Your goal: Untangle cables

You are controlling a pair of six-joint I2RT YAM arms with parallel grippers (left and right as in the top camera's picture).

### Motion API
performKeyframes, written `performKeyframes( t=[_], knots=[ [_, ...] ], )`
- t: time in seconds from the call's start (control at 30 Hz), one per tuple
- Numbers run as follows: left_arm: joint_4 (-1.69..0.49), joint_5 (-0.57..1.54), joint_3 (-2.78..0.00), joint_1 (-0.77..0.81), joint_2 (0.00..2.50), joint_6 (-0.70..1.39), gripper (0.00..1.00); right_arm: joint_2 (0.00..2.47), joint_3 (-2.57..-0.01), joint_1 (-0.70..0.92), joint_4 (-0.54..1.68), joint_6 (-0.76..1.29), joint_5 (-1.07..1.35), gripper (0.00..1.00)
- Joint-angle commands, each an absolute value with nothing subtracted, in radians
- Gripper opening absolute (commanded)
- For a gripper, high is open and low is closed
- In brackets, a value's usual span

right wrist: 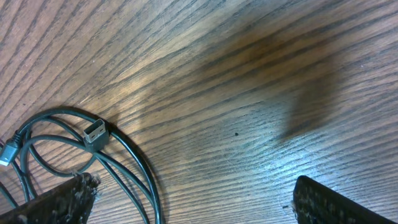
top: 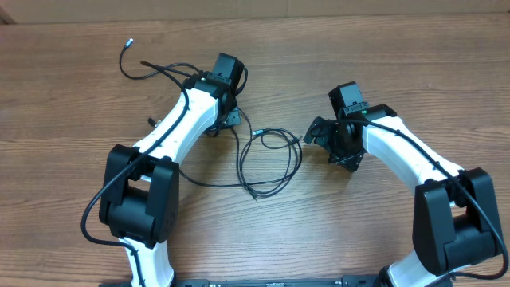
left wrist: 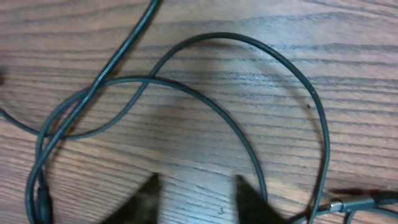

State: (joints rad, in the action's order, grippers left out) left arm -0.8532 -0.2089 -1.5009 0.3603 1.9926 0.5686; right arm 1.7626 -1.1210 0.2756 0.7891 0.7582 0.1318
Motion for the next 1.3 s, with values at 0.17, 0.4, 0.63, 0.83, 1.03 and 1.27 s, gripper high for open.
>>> performKeyframes(
  t=[0.17, 0.4, 0.63, 0.83, 1.03, 1.27],
  knots=[
    [-0.886, -0.234, -1.514, 0.316, 1.975, 0.616, 0.86, 1.745, -1.138, 0.273, 0.745, 0.758, 0.133, 1.0],
    [-0.926, -0.027, -1.513, 0.09, 1.975, 0.63, 1.0, 1.745, -1.138, 0.273, 0.658, 0.758, 0.158, 1.0],
    [-0.972, 0.019, -1.504, -0.086, 1.975, 0.654, 1.0, 1.745, -1.176, 0.282, 0.525, 0.626, 0.452, 0.52],
    [-0.943, 0.043, -1.454, -0.14, 1.975, 0.721, 1.0, 1.747, -1.451, 0.332, 0.701, 0.566, 0.376, 0.5],
    [-0.888, 0.061, -1.441, -0.139, 1.975, 0.637, 0.62, 1.748, -1.553, 0.406, 0.581, 0.567, 0.239, 0.58],
    [-0.807, 0.341, -1.442, -0.14, 1.974, 0.289, 0.04, 1.861, -1.586, 0.49, 0.337, 0.544, 0.169, 0.49]
  ],
)
